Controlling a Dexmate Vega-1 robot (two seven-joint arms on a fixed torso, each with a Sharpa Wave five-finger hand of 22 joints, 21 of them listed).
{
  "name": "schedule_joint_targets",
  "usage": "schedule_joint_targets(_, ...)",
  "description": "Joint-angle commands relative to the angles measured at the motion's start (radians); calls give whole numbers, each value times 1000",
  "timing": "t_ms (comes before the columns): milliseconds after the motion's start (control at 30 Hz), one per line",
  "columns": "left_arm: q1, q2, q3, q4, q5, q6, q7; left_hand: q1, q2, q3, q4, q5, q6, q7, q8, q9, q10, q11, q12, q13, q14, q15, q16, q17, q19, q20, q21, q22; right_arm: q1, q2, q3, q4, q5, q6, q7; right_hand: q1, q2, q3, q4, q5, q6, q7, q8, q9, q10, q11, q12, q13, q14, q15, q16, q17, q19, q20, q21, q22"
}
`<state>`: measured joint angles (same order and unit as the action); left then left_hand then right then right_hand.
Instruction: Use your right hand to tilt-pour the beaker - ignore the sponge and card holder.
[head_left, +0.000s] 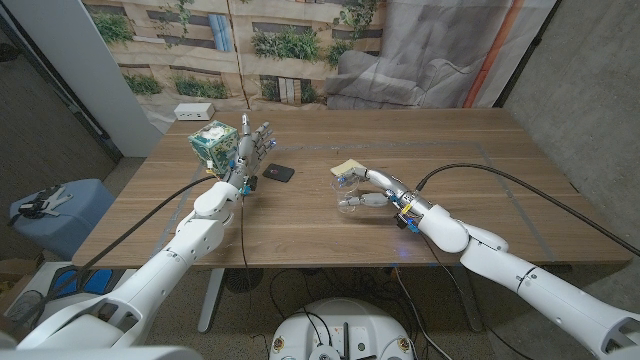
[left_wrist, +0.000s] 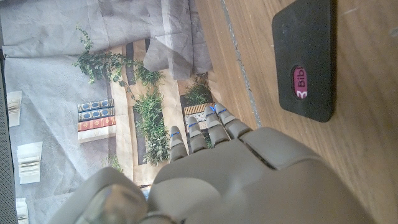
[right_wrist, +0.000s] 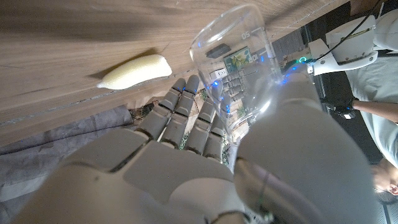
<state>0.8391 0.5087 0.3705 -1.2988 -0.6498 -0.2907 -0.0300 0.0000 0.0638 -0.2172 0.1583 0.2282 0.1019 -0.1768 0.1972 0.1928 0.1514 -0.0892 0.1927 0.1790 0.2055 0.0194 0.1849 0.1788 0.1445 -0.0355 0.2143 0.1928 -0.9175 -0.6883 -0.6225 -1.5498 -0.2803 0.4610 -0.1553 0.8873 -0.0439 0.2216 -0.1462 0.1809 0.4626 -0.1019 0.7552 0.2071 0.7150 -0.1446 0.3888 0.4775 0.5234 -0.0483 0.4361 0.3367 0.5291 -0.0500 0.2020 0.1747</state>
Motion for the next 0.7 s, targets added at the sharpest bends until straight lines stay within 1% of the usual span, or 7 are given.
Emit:
schedule_joint_targets(33, 0, 0, 0, 1, 0, 0, 0, 2, 25, -5, -1, 4, -2, -1, 4, 3, 10, 0, 6, 3, 7, 1, 5, 5, 7, -10, 7, 3, 8, 22, -17, 41, -17, 14, -21, -57, 144, 1, -1, 5, 103, -103, 17, 3, 67, -60, 2, 0, -3, -160, 3, 6, -1, -69, -3, 2)
schedule_joint_targets(367, 0, 0, 0, 0, 0, 0, 0, 2, 26, -5, -1, 4, -3, -2, 4, 3, 10, 0, 6, 3, 7, 1, 5, 5, 7, -9, 7, 3, 14, 22, -31, 46, -27, 4, -14, -59, 145, -1, 0, 4, 105, -103, 17, 3, 67, -60, -1, 1, -3, -158, 5, 9, -6, -67, -3, 1)
schedule_joint_targets(700, 0, 0, 0, 0, 0, 0, 0, 2, 25, -5, -1, 4, -4, -2, 3, 3, 10, 0, 6, 3, 6, -1, 4, 5, 6, -9, 7, 3, 24, 30, -44, 66, -27, 6, -11, -63, 145, -3, 1, 4, 104, -103, 16, 3, 68, -60, -4, 2, -4, -155, 5, 12, -8, -65, -3, 1)
